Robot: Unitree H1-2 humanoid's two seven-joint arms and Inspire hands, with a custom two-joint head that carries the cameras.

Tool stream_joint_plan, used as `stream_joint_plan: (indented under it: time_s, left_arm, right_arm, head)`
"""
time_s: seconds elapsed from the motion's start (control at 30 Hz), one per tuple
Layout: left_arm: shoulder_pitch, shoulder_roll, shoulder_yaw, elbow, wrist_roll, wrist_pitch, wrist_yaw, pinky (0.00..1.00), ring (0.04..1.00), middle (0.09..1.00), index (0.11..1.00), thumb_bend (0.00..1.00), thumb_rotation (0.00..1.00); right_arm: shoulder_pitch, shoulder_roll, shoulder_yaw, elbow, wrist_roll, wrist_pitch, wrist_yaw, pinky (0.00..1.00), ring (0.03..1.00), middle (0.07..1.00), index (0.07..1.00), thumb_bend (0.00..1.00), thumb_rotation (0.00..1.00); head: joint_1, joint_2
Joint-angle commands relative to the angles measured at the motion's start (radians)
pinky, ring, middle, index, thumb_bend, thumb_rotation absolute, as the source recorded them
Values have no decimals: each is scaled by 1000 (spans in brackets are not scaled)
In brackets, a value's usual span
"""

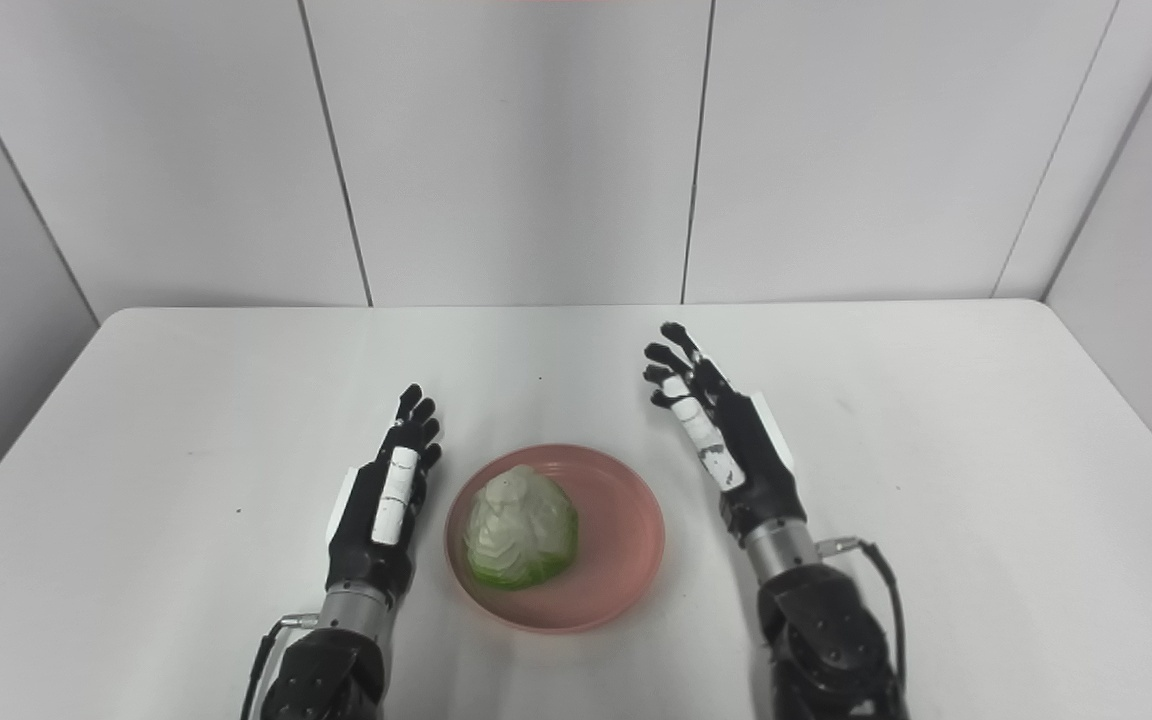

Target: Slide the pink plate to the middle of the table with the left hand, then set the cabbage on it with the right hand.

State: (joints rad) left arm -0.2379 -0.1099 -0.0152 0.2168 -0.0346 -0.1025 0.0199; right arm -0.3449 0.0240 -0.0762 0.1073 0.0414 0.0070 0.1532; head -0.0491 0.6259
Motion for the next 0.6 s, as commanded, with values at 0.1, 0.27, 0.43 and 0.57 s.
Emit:
stream_joint_plan:
  time_s: [0.1,0.27,0.43,0.57]
  left_arm:
    - [-11,14,-2,8,30,-48,11,1000,1000,1000,1000,806,900]
    - [-5,16,-6,-6,55,-38,19,1000,1000,1000,1000,794,925]
    - [-8,26,-7,-9,32,-26,-3,1000,1000,1000,1000,836,921]
    - [-13,41,-9,-10,30,-12,-15,1000,1000,1000,1000,838,935]
  right_arm:
    - [-17,21,-17,26,31,-68,-61,963,931,922,961,864,981]
    - [0,34,-3,43,5,-95,-116,999,993,973,979,871,999]
    - [18,42,17,48,-33,-114,-162,1000,1000,1000,1000,881,1000]
    - [32,47,31,47,-47,-119,-186,1000,1000,1000,1000,854,999]
  head:
    - [1,0]
    - [-1,4]
    - [-8,9]
    - [-20,12]
